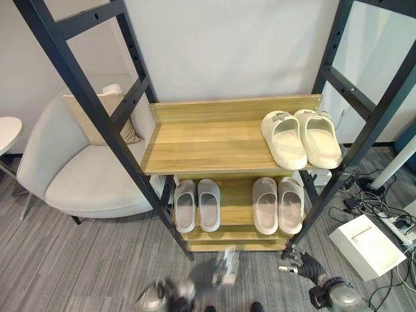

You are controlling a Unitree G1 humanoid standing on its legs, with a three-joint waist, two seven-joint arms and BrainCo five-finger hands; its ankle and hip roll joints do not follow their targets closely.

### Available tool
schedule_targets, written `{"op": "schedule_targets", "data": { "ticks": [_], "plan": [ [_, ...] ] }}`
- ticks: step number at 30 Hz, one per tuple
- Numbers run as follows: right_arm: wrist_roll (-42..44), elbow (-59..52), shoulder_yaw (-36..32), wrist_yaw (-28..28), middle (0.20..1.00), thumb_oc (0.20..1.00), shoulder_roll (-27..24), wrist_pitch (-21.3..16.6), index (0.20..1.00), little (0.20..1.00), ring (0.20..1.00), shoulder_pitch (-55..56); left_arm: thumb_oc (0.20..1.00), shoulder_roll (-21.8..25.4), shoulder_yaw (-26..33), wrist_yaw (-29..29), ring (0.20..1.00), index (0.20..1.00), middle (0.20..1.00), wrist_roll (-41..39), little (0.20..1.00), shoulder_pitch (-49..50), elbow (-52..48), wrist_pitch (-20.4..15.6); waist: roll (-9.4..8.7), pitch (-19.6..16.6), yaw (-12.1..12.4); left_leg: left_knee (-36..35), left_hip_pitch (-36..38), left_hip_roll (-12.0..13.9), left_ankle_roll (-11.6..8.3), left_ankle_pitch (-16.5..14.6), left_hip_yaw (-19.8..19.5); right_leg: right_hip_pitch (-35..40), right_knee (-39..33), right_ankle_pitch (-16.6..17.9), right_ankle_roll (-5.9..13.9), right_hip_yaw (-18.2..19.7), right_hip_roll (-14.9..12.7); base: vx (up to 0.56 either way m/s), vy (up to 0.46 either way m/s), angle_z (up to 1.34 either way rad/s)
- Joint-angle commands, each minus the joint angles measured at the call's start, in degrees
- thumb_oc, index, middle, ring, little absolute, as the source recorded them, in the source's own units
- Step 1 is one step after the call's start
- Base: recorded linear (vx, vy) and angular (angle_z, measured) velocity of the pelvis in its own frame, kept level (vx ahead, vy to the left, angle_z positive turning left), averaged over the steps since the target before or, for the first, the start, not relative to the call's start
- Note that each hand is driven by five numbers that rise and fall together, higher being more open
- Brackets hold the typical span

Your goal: Arrange the slippers neatly on the shoe rack.

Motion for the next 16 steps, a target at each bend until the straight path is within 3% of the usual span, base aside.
{"op": "schedule_targets", "data": {
  "ticks": [1, 4, 5, 9, 10, 11, 16],
  "plan": [
    [1.4, -0.4, -0.1, 0.4, 1.000, 1.000, 0.7, -3.0, 1.000, 1.000, 1.000, 1.0, 1.000, -4.8, 9.8, -2.9, 1.000, 1.000, 1.000, 6.9, 1.000, -9.9, -0.5, -5.6, -2.87, -1.4, -2.4, 0.0, 0.5, 0.4, -1.94, 0.8, 0.1, 2.8, 0.2, -0.3, 3.77, -1.4, -2.1, 0.01, 0.032, 0.09],
    [1.9, 0.8, -0.5, 0.0, 1.000, 1.000, 0.5, -2.6, 1.000, 1.000, 1.000, 1.6, 1.000, -6.0, 14.0, 2.6, 1.000, 1.000, 1.000, 21.3, 1.000, -6.1, 10.1, -8.3, -3.08, -1.8, -1.9, 0.0, 0.6, 0.4, -1.84, 0.9, -0.1, 2.9, 0.2, -0.1, 3.77, -1.5, -2.2, 0.00, 0.018, 0.02],
    [1.8, 1.7, -1.2, -0.4, 1.000, 1.000, 0.7, -2.1, 1.000, 1.000, 1.000, 2.0, 1.000, -8.4, 17.1, 5.9, 1.000, 1.000, 1.000, 26.6, 1.000, -4.6, 16.0, -8.6, -3.16, -2.0, -1.7, 0.0, 0.6, 0.3, -1.76, 0.9, -0.1, 2.9, 0.2, -0.1, 3.78, -1.6, -2.2, -0.01, 0.029, -0.05],
    [2.1, 3.8, -3.9, -1.8, 1.000, 1.000, 1.3, -0.8, 1.000, 1.000, 1.000, 3.1, 1.000, -15.3, 25.7, 13.3, 1.000, 1.000, 1.000, 31.4, 1.000, -3.9, 28.7, -7.8, -3.39, -2.2, -1.5, 0.0, 0.3, 0.3, -1.71, 1.2, 0.0, 2.6, 0.1, 0.2, 3.77, -1.7, -2.3, 0.00, 0.006, -0.01],
    [2.1, 3.8, -3.9, -1.8, 1.000, 1.000, 1.3, -0.8, 1.000, 1.000, 1.000, 3.1, 1.000, -15.3, 25.7, 13.3, 1.000, 1.000, 1.000, 31.5, 1.000, -3.9, 28.7, -7.9, -3.37, -2.1, -1.5, 0.0, 0.3, 0.3, -1.71, 1.2, 0.0, 2.6, 0.1, 0.2, 3.77, -1.7, -2.3, 0.00, 0.000, 0.00],
    [1.3, 5.1, -4.3, -2.1, 1.000, 1.000, 1.7, -0.4, 1.000, 1.000, 1.000, 3.5, 1.000, -17.2, 27.8, 16.6, 1.000, 1.000, 1.000, 36.6, 1.000, -4.9, 34.1, -7.8, -3.47, -2.2, -1.5, 0.0, 0.4, 0.4, -1.71, 1.1, 0.3, 2.6, 0.1, 0.2, 3.78, -1.7, -2.4, 0.00, 0.000, 0.00],
    [0.9, 7.9, -4.6, -3.1, 1.000, 1.000, 2.3, -0.2, 1.000, 1.000, 1.000, 3.0, 1.000, -19.6, 30.2, 19.4, 1.000, 1.000, 1.000, 39.3, 1.000, -7.3, 42.7, -7.8, -3.49, -2.0, -1.9, 0.0, 0.8, 0.6, -1.77, 0.9, 1.1, 2.5, 0.1, 0.3, 3.82, -0.8, -2.3, 0.00, 0.001, -0.02]
  ]
}}
